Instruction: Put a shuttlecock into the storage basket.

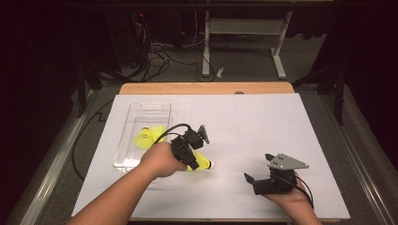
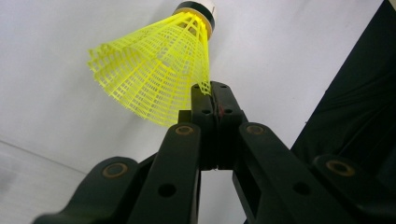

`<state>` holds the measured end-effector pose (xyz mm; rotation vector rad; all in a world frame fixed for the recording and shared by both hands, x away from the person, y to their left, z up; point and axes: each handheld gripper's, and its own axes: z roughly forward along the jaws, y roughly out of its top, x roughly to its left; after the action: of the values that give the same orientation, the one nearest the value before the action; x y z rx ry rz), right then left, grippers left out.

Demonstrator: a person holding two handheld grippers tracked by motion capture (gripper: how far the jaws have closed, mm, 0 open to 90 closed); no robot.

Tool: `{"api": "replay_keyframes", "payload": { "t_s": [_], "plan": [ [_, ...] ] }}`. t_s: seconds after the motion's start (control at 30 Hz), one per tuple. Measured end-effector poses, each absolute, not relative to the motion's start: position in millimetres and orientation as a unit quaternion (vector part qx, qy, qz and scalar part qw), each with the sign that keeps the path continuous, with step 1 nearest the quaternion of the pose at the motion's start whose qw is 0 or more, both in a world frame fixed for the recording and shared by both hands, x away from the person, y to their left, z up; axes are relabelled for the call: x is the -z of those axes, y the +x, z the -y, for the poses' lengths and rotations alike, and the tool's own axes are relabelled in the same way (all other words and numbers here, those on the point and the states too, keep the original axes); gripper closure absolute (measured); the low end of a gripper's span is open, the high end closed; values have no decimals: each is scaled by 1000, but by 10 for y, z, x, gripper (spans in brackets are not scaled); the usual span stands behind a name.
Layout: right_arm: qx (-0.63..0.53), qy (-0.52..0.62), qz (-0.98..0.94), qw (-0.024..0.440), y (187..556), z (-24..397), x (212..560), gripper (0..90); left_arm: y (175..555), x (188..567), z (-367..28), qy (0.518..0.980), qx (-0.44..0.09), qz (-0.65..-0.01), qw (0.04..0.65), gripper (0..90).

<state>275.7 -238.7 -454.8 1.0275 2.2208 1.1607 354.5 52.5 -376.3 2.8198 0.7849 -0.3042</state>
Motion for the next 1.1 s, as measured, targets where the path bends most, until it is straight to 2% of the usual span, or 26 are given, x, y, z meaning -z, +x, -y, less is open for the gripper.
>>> {"api": "replay_keyframes", "payload": {
  "t_s": [0.47,1.1],
  "plan": [
    [-432,386,-784,222,2701,2578,4599,2,3534,3747,-564,953,101,-266,100,899],
    [-432,379,-790,213,2704,2583,4628,2,3549,3605,-718,950,105,-274,103,898]
  ]
}}
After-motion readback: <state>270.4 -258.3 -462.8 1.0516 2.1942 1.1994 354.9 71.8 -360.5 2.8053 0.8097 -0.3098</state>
